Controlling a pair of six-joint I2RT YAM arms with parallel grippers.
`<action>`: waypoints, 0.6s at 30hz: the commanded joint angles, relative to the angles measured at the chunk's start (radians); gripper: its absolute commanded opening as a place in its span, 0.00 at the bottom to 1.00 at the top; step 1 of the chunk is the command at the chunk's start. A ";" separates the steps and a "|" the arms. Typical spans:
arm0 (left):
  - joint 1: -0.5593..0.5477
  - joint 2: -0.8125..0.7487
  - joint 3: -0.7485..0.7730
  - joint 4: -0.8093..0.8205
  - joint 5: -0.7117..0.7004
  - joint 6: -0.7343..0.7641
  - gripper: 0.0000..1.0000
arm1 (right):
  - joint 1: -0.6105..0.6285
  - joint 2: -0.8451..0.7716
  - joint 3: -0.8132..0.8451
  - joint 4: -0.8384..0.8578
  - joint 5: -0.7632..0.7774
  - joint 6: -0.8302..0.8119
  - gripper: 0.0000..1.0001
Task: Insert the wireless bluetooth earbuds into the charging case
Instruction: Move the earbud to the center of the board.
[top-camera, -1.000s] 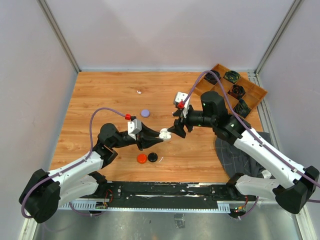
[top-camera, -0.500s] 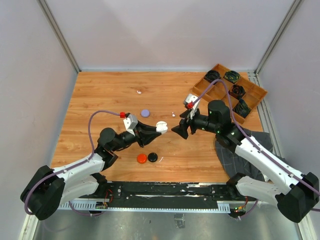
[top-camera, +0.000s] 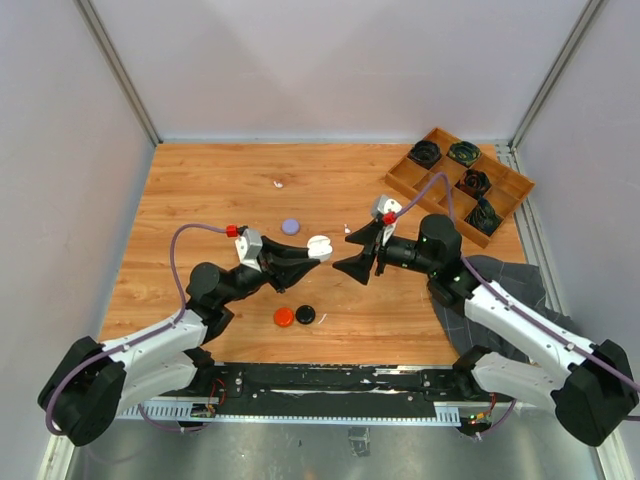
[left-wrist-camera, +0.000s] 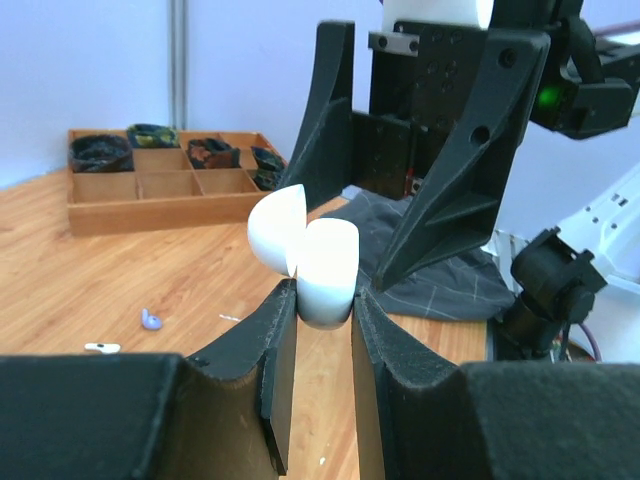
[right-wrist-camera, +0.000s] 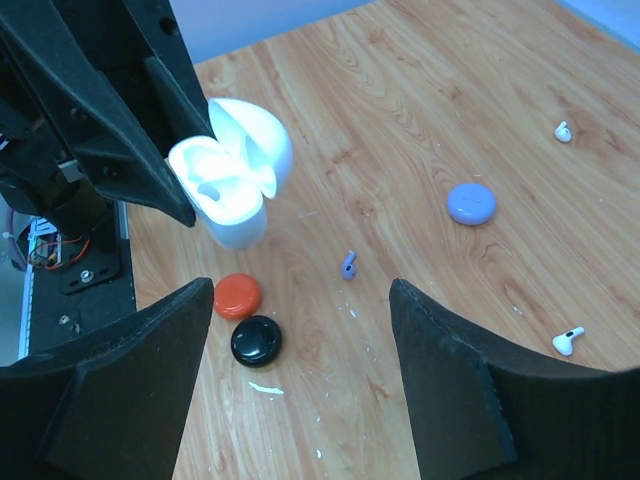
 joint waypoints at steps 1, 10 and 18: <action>0.006 -0.057 -0.012 -0.020 -0.122 0.001 0.00 | -0.020 0.043 0.032 0.007 0.076 -0.017 0.72; 0.051 -0.103 -0.066 -0.081 -0.318 0.022 0.00 | -0.074 0.264 0.149 -0.099 0.307 -0.069 0.70; 0.103 -0.067 -0.082 -0.080 -0.288 0.040 0.00 | -0.101 0.581 0.368 -0.205 0.466 -0.096 0.66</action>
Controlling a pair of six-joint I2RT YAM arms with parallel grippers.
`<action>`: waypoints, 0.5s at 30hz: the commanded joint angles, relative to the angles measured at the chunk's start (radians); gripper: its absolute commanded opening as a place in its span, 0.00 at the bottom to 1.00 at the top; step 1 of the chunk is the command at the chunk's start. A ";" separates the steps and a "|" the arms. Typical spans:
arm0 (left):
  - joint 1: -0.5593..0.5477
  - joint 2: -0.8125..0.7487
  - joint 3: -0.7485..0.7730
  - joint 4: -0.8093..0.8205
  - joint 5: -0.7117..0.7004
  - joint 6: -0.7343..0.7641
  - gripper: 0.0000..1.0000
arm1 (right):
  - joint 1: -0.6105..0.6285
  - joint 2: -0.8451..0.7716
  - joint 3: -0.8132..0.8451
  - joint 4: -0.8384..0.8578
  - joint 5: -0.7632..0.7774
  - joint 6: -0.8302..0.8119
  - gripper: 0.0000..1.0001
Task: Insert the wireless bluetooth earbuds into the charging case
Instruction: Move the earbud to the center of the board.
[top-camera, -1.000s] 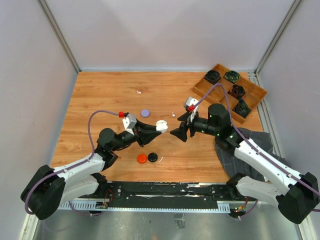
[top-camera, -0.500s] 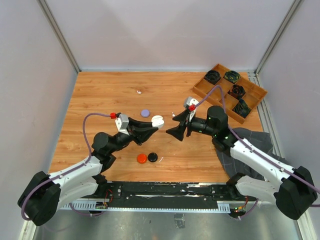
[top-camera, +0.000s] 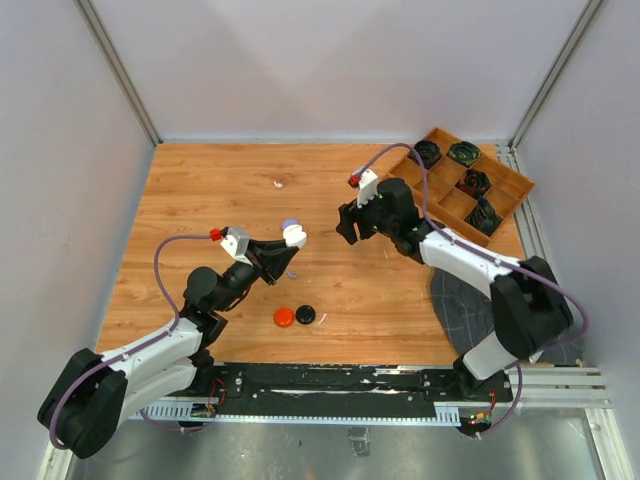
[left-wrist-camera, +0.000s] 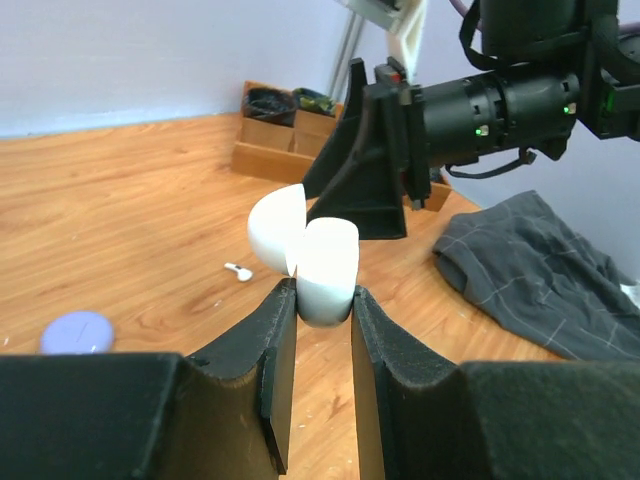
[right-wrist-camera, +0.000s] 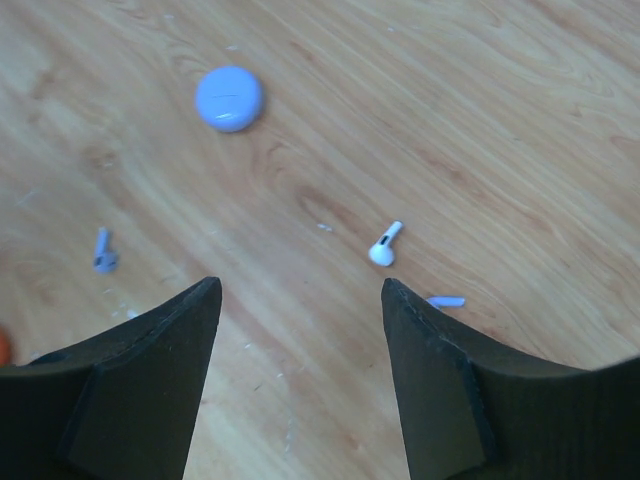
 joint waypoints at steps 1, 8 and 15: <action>0.030 0.014 0.015 -0.003 0.000 0.023 0.00 | -0.021 0.158 0.127 -0.082 0.134 -0.022 0.66; 0.034 0.002 0.019 -0.042 -0.005 0.063 0.00 | -0.031 0.370 0.289 -0.137 0.210 -0.004 0.59; 0.036 0.003 0.017 -0.046 0.000 0.066 0.00 | -0.031 0.475 0.375 -0.191 0.191 0.018 0.48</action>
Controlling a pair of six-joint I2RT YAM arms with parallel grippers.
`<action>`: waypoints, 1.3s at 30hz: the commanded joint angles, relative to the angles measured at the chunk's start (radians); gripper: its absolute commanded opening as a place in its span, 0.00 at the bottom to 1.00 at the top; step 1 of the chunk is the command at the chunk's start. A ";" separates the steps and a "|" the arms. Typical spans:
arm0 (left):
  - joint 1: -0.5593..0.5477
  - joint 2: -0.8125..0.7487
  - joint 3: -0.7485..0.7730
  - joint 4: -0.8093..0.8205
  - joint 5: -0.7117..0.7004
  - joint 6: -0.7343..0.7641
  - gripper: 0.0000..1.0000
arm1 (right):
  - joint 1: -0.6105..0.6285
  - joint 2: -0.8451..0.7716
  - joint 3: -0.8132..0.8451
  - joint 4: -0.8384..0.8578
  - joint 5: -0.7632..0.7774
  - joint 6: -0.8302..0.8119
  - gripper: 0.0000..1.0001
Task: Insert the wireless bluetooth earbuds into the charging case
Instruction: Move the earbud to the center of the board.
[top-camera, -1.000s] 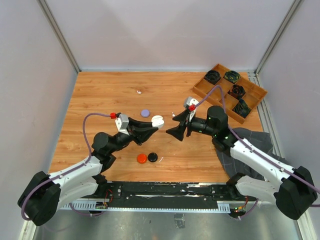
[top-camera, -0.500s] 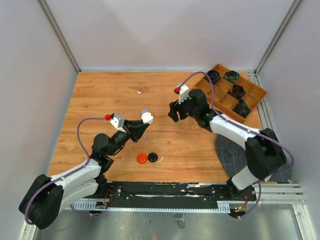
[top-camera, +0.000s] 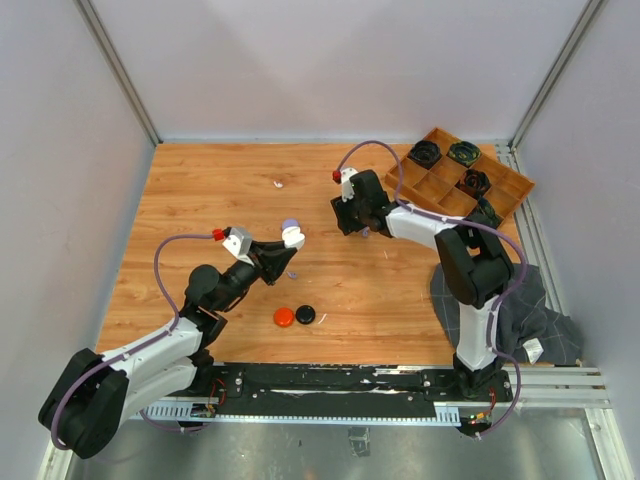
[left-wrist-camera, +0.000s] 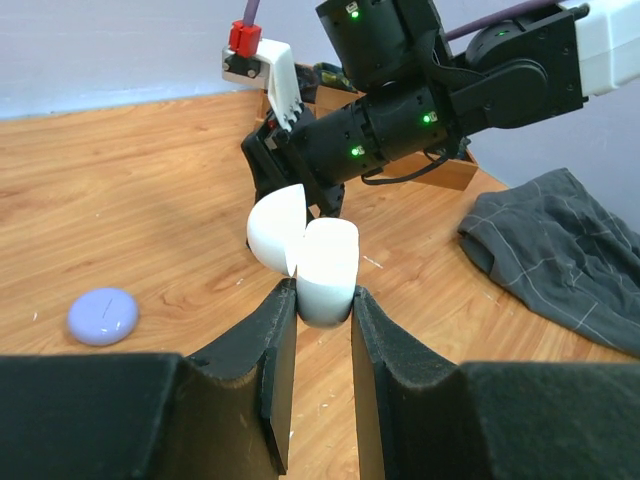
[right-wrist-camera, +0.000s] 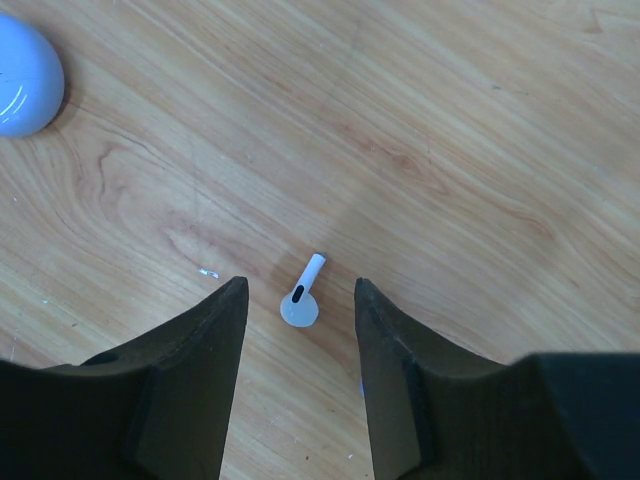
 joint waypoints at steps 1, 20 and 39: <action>0.010 -0.007 0.018 0.007 0.002 0.022 0.00 | -0.013 0.024 0.050 -0.051 0.009 0.022 0.47; 0.010 -0.030 0.040 -0.054 0.038 0.024 0.00 | 0.003 0.096 0.122 -0.212 -0.037 -0.042 0.12; 0.010 -0.212 0.059 -0.244 0.063 0.037 0.00 | 0.240 -0.156 -0.162 -0.404 -0.036 -0.165 0.16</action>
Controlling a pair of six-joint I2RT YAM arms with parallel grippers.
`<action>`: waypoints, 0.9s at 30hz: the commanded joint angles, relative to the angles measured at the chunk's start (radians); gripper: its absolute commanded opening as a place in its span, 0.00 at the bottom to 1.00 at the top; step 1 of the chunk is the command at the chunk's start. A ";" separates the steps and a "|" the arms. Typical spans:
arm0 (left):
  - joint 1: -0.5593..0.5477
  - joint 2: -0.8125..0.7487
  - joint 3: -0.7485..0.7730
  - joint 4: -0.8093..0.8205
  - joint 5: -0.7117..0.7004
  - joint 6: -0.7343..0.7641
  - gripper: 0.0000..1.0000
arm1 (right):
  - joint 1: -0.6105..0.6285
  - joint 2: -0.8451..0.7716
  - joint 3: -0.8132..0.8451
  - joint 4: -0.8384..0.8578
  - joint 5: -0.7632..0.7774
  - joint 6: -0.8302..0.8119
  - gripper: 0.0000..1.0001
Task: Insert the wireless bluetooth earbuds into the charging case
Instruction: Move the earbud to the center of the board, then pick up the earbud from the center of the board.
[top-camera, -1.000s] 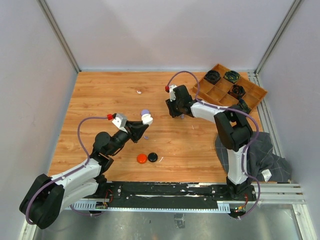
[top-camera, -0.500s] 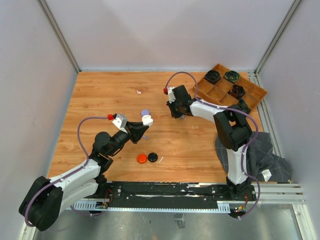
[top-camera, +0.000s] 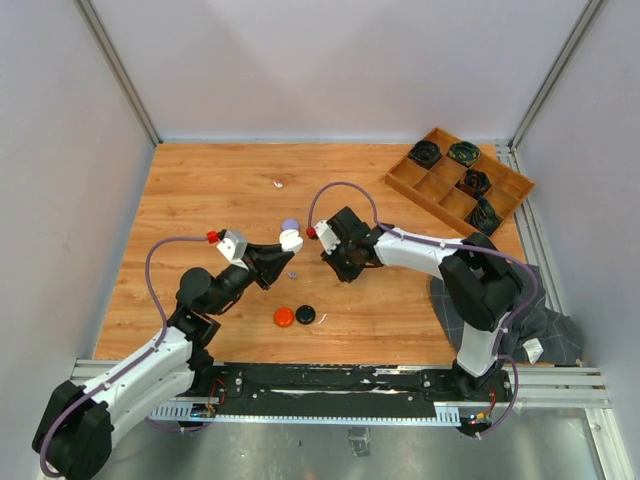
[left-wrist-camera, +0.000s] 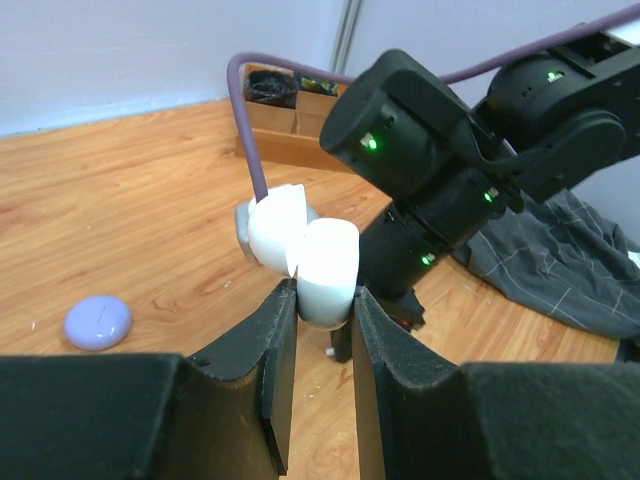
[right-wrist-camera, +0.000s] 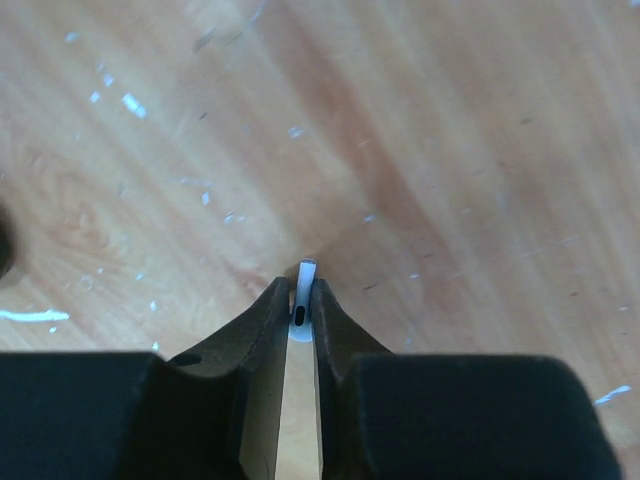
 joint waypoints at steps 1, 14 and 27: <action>0.006 -0.032 0.040 -0.057 0.022 0.021 0.00 | 0.046 -0.035 -0.042 -0.063 0.049 -0.037 0.17; 0.006 -0.064 0.043 -0.096 0.025 0.038 0.00 | 0.076 -0.110 -0.092 -0.100 0.219 -0.066 0.45; 0.006 -0.048 0.038 -0.091 0.020 0.048 0.00 | 0.039 -0.108 -0.084 -0.047 0.307 -0.004 0.47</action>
